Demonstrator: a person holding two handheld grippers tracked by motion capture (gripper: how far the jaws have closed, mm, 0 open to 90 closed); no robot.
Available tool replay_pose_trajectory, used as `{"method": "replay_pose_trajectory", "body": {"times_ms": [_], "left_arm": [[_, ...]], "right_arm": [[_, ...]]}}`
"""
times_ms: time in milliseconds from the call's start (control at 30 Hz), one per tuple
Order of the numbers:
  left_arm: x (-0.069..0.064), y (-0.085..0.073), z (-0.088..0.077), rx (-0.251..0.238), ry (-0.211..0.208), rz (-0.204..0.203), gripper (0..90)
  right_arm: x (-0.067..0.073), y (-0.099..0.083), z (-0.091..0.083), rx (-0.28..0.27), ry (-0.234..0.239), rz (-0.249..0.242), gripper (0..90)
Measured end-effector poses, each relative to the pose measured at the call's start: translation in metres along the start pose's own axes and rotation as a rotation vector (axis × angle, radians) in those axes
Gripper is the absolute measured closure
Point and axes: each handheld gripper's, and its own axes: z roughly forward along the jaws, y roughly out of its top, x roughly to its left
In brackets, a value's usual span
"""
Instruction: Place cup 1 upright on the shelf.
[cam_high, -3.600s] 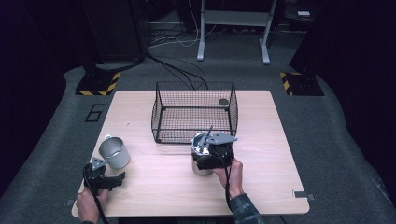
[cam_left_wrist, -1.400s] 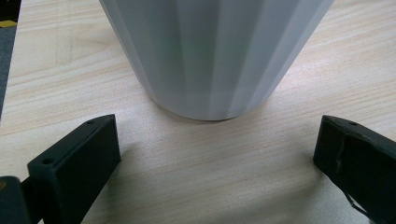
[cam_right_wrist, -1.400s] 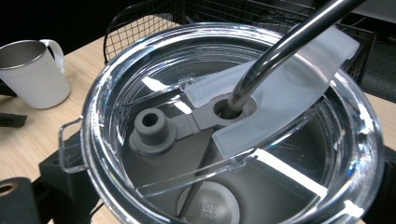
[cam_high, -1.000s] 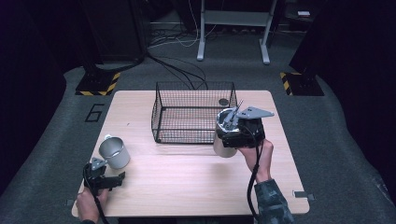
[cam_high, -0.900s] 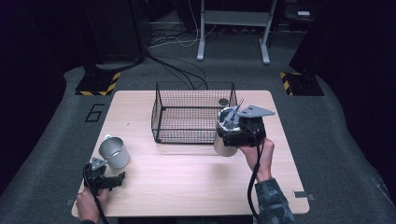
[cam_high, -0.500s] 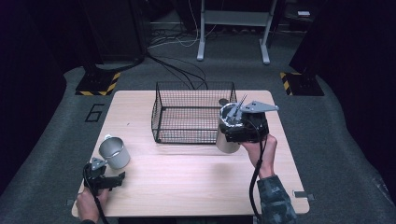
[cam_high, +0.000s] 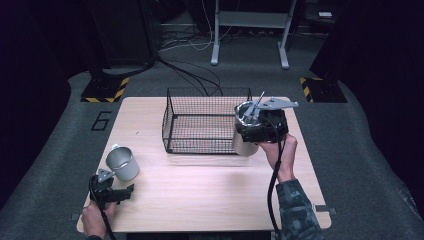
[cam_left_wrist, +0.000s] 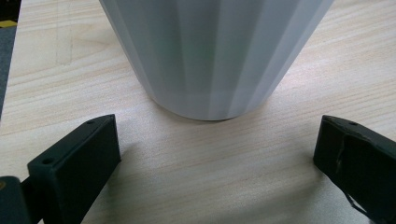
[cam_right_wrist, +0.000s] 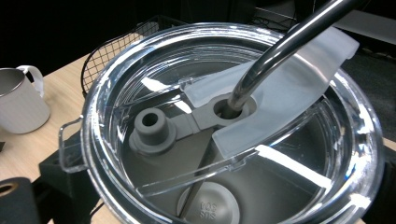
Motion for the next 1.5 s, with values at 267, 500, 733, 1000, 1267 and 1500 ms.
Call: {"method": "replay_pose_trajectory", "body": {"times_ms": [267, 500, 733, 1000, 1267, 1500], "left_arm": [[0.000, 0.000, -0.001, 0.009, -0.003, 0.002, 0.3], [0.000, 0.000, 0.000, 0.001, 0.000, 0.001, 0.3], [0.000, 0.000, 0.000, -0.002, 0.000, 0.000, 0.3], [0.000, 0.000, 0.000, 0.007, -0.002, 0.002, 0.3], [0.000, 0.000, 0.000, -0.005, 0.004, -0.001, 0.3], [0.000, 0.000, 0.000, 0.002, 0.001, 0.000, 0.3]], "right_arm": [[-0.003, 0.007, 0.005, -0.001, -0.001, 0.016, 3.4], [-0.003, 0.018, 0.012, -0.005, -0.001, 0.003, 3.4], [-0.003, 0.029, 0.021, 0.000, 0.005, -0.014, 3.4], [-0.004, 0.037, 0.033, 0.002, 0.006, -0.027, 3.4], [-0.008, 0.041, 0.047, 0.015, 0.005, -0.027, 3.4], [-0.013, 0.042, 0.062, 0.028, -0.008, -0.013, 3.4]]}}
